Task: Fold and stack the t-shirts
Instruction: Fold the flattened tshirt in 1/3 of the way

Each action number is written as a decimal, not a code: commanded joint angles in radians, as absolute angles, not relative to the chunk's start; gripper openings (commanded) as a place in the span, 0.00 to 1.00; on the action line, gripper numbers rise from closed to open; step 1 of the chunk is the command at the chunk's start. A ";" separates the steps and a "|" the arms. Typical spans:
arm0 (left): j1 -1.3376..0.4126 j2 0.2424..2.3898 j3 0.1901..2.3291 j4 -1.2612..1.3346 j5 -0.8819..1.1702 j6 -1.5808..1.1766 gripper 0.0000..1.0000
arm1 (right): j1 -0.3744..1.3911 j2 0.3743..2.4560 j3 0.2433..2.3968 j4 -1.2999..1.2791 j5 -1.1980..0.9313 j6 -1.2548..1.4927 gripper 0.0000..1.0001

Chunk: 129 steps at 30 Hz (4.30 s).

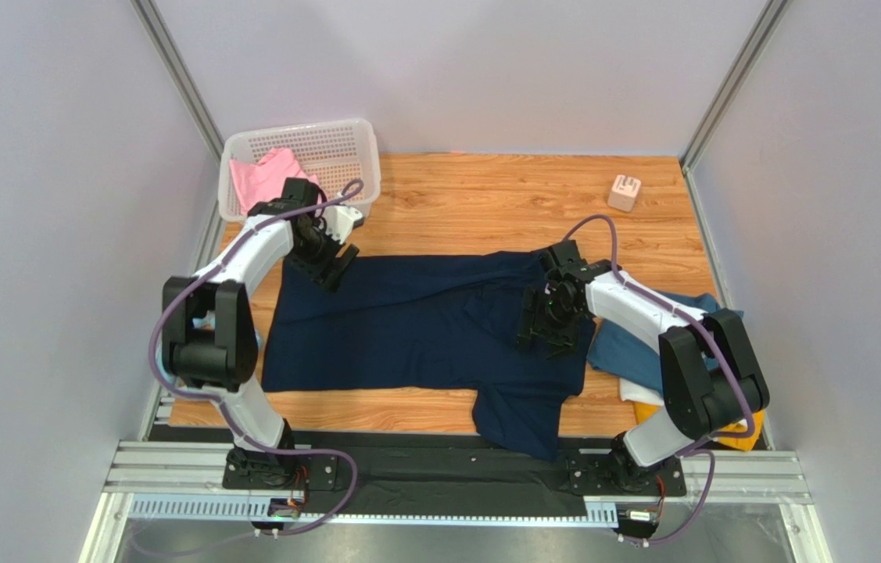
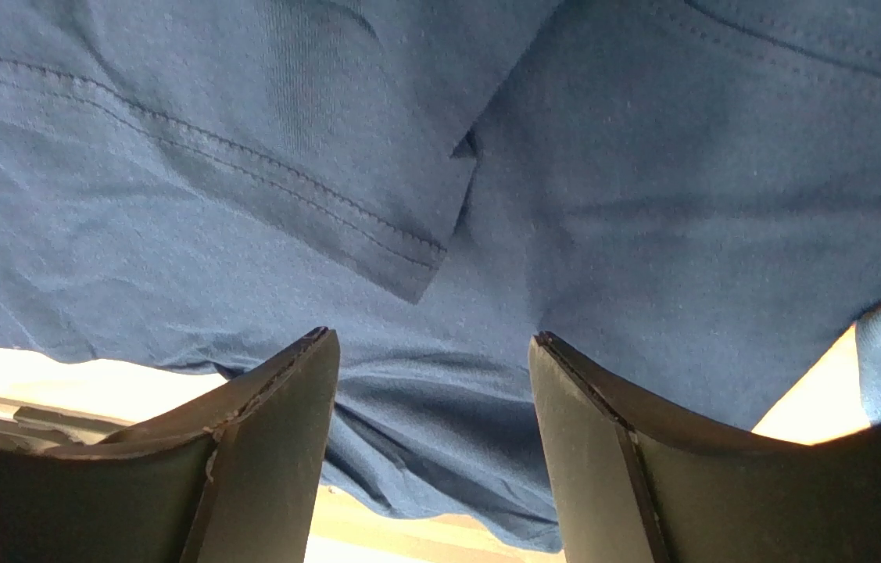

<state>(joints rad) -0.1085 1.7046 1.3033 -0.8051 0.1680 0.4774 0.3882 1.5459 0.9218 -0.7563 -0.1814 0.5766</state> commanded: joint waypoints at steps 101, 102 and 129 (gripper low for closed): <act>-0.021 1.822 1.161 -0.568 0.199 0.380 0.72 | 0.402 1.464 0.818 -0.653 -0.213 0.703 0.00; -0.021 1.822 1.160 -0.568 0.202 0.379 0.72 | 0.402 1.450 0.815 -0.658 -0.207 0.700 0.00; -0.021 1.818 1.150 -0.580 0.232 0.376 0.70 | 0.368 1.305 0.867 -0.871 -0.140 0.617 0.01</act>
